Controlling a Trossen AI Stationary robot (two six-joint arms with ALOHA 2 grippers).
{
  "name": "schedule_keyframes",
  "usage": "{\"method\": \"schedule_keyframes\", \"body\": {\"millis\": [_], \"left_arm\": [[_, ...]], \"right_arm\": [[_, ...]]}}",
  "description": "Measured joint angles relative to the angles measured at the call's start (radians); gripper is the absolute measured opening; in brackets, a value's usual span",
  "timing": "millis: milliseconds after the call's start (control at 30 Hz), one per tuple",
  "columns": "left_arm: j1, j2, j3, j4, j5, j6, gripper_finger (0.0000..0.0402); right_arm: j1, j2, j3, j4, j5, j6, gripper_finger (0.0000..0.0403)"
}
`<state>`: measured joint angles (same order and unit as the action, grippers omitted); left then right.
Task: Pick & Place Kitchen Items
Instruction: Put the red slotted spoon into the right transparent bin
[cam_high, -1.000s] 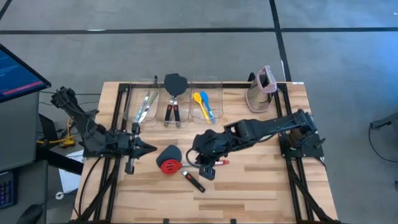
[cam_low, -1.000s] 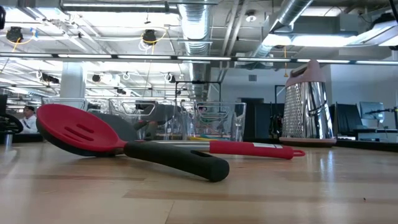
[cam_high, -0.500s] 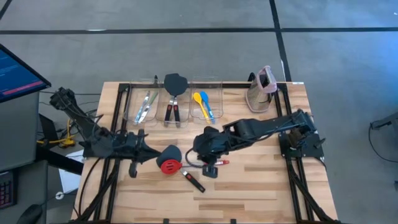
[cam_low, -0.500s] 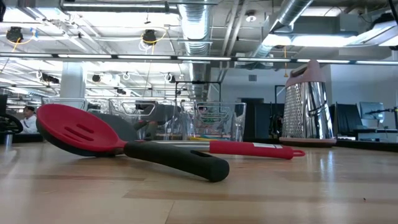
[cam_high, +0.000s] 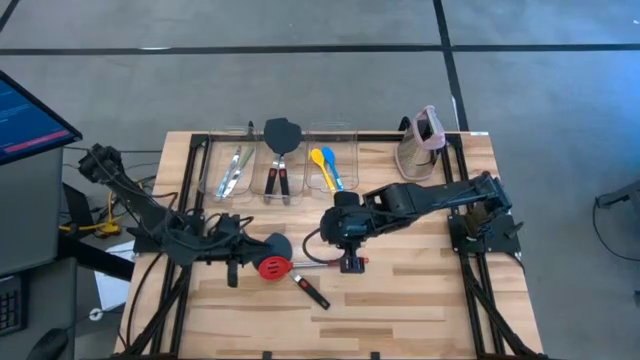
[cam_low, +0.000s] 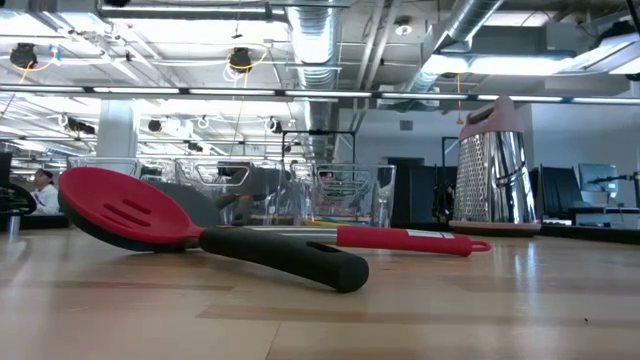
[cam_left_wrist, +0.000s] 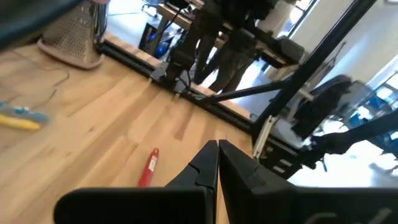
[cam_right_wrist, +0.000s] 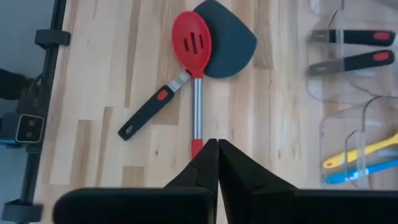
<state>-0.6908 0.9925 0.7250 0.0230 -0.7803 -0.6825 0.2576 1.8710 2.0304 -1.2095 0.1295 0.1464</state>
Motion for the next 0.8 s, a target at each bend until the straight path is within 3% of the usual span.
{"method": "schedule_keyframes", "body": {"millis": [133, 333, 667, 800], "left_arm": [[0.013, 0.045, 0.132, -0.196, 0.003, 0.002, 0.0001], [0.018, 0.112, 0.271, -0.593, 0.136, -0.312, 0.0001], [0.018, 0.234, 0.278, -0.836, 0.475, -0.639, 0.0000], [0.018, 0.274, 0.277, -0.843, 0.503, -0.662, 0.0001]], "right_arm": [[-0.016, -0.027, 0.001, 0.027, -0.011, -0.071, 0.0002], [-0.038, -0.081, 0.001, 0.043, -0.026, -0.135, 0.0002], [-0.046, -0.132, 0.002, 0.068, -0.025, -0.214, 0.0001], [-0.052, -0.135, 0.000, 0.065, -0.026, -0.230, 0.0001]]}}
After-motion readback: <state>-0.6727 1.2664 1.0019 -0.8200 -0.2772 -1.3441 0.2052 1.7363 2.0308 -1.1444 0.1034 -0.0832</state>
